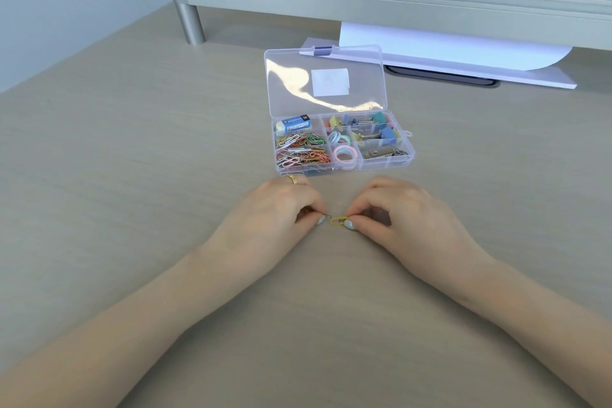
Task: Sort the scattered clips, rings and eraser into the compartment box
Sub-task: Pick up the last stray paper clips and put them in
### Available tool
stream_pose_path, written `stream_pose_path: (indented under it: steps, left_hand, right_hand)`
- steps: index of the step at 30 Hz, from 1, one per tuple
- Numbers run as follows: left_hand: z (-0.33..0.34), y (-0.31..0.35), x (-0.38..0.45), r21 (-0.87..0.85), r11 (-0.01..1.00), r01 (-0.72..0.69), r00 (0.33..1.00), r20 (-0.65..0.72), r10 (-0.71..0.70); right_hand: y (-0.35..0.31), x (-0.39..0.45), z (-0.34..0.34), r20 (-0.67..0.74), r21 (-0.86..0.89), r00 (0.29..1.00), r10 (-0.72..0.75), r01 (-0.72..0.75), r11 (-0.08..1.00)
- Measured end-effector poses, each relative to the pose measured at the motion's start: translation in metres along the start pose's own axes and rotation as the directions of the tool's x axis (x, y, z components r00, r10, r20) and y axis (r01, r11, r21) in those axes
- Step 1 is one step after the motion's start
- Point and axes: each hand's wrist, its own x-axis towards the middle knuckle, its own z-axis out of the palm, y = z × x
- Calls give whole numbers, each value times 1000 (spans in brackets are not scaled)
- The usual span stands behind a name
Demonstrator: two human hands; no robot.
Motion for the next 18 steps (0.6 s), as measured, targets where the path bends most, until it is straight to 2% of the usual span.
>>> stream_pose_path:
  steps: [3,7,11,14,18]
  left_hand:
    - [0,-2,0,-47,999,14,1000,12,-13]
    - [-5,-8,0,-85,994,61,998,29,-59]
    - [-7,-12,1,-170,977,132,990,65,-122]
    - [-6,-11,1,-165,978,128,991,67,-118]
    - [-6,-11,0,-144,985,98,994,60,-90]
  right_hand:
    - [-2,1,3,-20,-138,998,-60,57,989]
    - [-1,2,14,-170,-412,962,-213,127,902]
    - [-2,2,19,-157,-561,949,-274,142,815]
    - [0,2,20,-169,-553,948,-269,135,823]
    - [3,2,19,-170,-321,965,-197,135,938]
